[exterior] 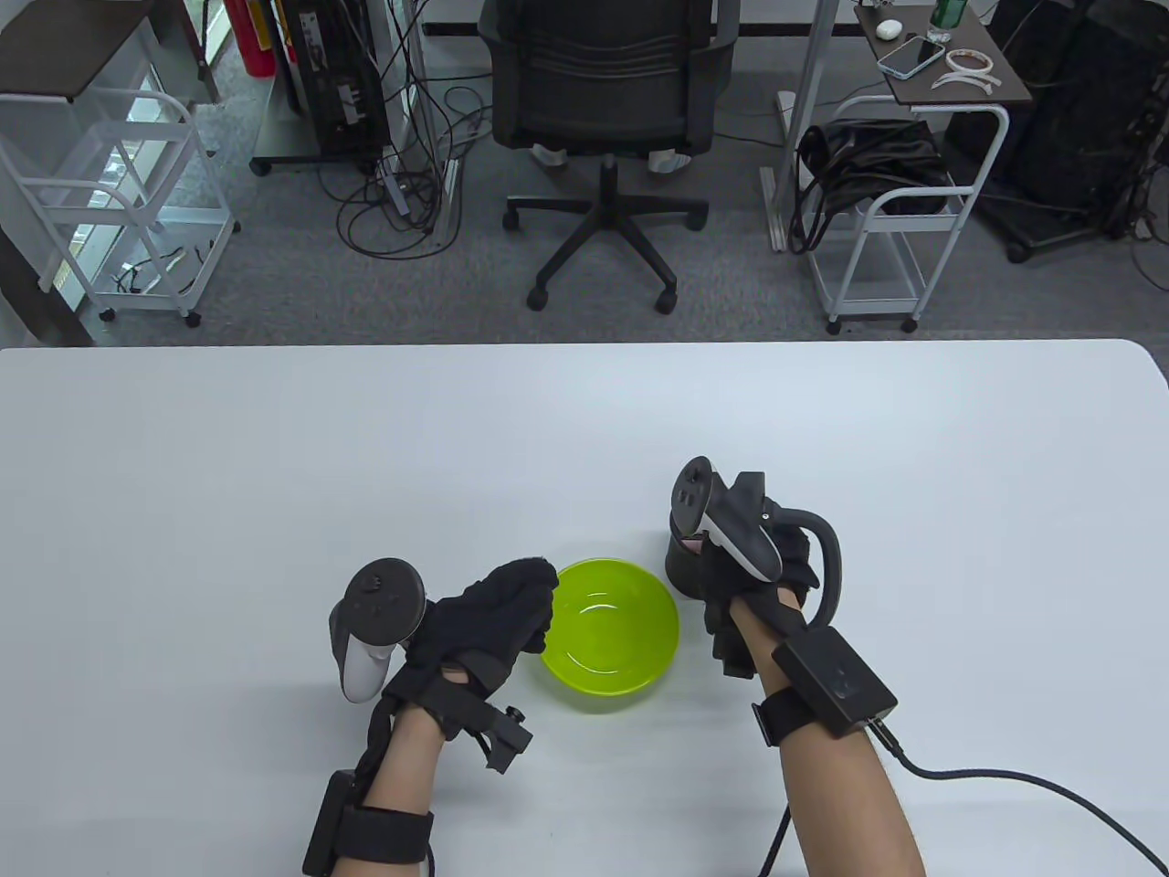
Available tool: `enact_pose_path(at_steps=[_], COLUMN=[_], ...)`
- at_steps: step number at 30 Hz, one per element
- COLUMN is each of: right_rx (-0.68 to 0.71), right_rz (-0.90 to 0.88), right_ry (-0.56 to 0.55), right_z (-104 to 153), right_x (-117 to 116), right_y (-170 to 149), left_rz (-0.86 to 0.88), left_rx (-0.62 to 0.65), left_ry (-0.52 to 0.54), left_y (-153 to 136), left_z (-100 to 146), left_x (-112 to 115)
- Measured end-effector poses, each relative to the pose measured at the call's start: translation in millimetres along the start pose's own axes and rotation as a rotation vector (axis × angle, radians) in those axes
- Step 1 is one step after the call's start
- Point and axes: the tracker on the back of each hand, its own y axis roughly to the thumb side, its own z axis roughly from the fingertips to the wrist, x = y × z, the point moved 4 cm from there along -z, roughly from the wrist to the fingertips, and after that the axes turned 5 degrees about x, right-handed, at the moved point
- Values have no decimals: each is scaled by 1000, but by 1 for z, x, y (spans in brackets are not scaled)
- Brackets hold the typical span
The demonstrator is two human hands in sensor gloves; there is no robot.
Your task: Assemble fountain pens from components
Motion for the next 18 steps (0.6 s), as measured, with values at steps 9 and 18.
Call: enact_pose_path(at_steps=[9, 18], right_rx=[-4, 22], right_rz=[-12, -30], right_ry=[8, 3], right_z=[-1, 11], right_x=[0, 16], right_y=[-1, -10], left_rz=[-20, -43], left_rx=[-4, -31], left_ry=[-11, -5], left_y=[1, 0], left_z=[0, 1], left_x=[2, 2])
